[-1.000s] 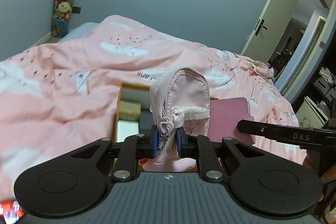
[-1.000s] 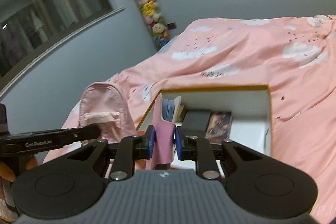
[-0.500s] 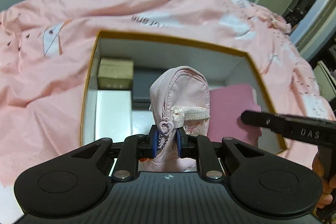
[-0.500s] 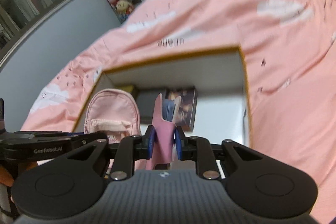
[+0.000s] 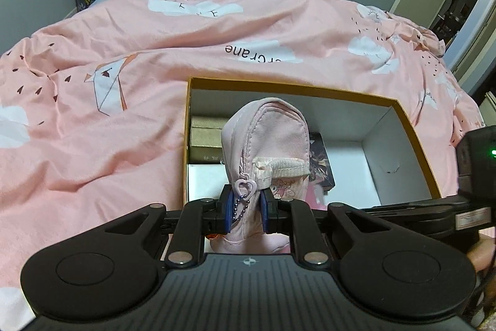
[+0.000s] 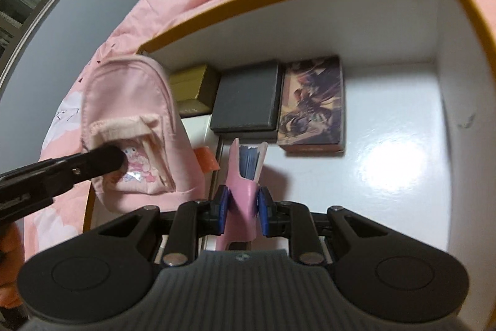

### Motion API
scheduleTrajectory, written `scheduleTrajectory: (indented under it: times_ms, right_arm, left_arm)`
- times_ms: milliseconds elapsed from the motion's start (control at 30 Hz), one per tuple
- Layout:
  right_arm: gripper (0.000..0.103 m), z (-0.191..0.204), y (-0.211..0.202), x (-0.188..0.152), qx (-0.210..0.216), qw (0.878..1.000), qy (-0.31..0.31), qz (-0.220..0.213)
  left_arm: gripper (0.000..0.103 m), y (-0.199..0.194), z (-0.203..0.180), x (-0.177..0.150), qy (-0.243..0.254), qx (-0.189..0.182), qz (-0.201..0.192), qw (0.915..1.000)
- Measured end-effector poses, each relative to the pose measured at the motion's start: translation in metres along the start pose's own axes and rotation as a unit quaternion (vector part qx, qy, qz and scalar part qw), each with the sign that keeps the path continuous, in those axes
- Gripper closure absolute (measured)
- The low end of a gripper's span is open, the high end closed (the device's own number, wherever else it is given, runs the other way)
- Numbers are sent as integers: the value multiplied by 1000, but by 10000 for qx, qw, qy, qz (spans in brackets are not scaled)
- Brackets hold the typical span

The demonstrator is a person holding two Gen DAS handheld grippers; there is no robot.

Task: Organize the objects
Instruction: 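Carry the pouch and pink card holder over the orange box with both grippers, then release the card holder into the box with the right gripper while the left lowers the pouch and opens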

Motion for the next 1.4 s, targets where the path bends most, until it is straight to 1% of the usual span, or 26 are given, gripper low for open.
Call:
scheduleTrajectory:
  times_ms: [200,267,367,433,500,533,567,600,700,733,767,800,833,867,933,1033,1100,1167,1300,1400]
  right_arm:
    - [80,2,14,-3,-129,9997,24,228]
    - [78,3,15,-3,-266,9991,-177,271]
    - [71,4,18,-5,-601,9956,-629,356]
    - [69,6,20,-7,-627,9941,-758,448]
    - [61,7,21,-8,-680,9926,-856,529]
    - [53,7,21,-8,-704,9919,-902,555]
    - [49,8,21,-7,-733,9910,-957,580]
    - [49,8,21,-7,-764,9901,-1011,602]
    - [49,5,23,-11,-776,9887,-1031,767]
    - [52,4,25,-14,-740,9890,-959,848]
    - [59,3,26,-16,-698,9895,-866,919]
    - [63,3,27,-18,-688,9897,-836,940]
    - [72,3,28,-19,-677,9896,-864,928]
    - [79,4,29,-20,-623,9899,-875,928]
    - [79,6,30,-21,-493,9907,-844,945]
    - [79,5,27,-21,-497,9908,-878,900]
    - [78,4,19,-16,-555,9910,-967,737]
    - [77,1,7,-9,-682,9903,-1114,465]
    - [76,-10,-15,-1,-884,9883,-1242,106]
    - [70,-15,-24,1,-845,9898,-1147,-23]
  left_arm:
    - [84,3,2,0,3,-42,3,10000]
    - [84,4,3,0,-6,-53,2,10000]
    - [84,4,4,0,-14,-71,10,10000]
    - [84,3,3,0,-18,-87,13,10000]
    - [84,2,3,1,-23,-97,5,10000]
    - [84,2,4,1,-25,-103,2,9999]
    - [84,1,4,1,-33,-112,-5,9999]
    - [84,1,4,1,-42,-127,-11,9999]
    - [84,1,4,1,-86,-169,12,9998]
    - [84,1,4,0,-107,-185,27,9998]
    - [84,1,4,0,-127,-197,38,9997]
    - [84,1,5,0,-144,-206,47,9997]
    - [84,1,5,-1,-152,-212,54,9996]
    - [84,1,5,-1,-158,-216,60,9996]
    - [84,1,5,-2,-191,-239,98,9995]
    - [84,3,2,-5,-273,-325,193,9989]
    - [83,5,-2,-8,-304,-408,266,9984]
    - [83,8,-6,-12,-345,-494,374,9975]
    - [83,20,-12,-28,-517,-593,827,9935]
    - [82,29,-11,-39,-618,-552,1115,9903]
Point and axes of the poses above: each gripper's, at about its wrist camera, not at the fingertips, and y roughly the way its jaws point, z to its left, x to its top, the point moved 8 cm from there along y, roughly the way its jaws point, and after that the axes turned 15 degrees about -z, right-handed, at the moved point
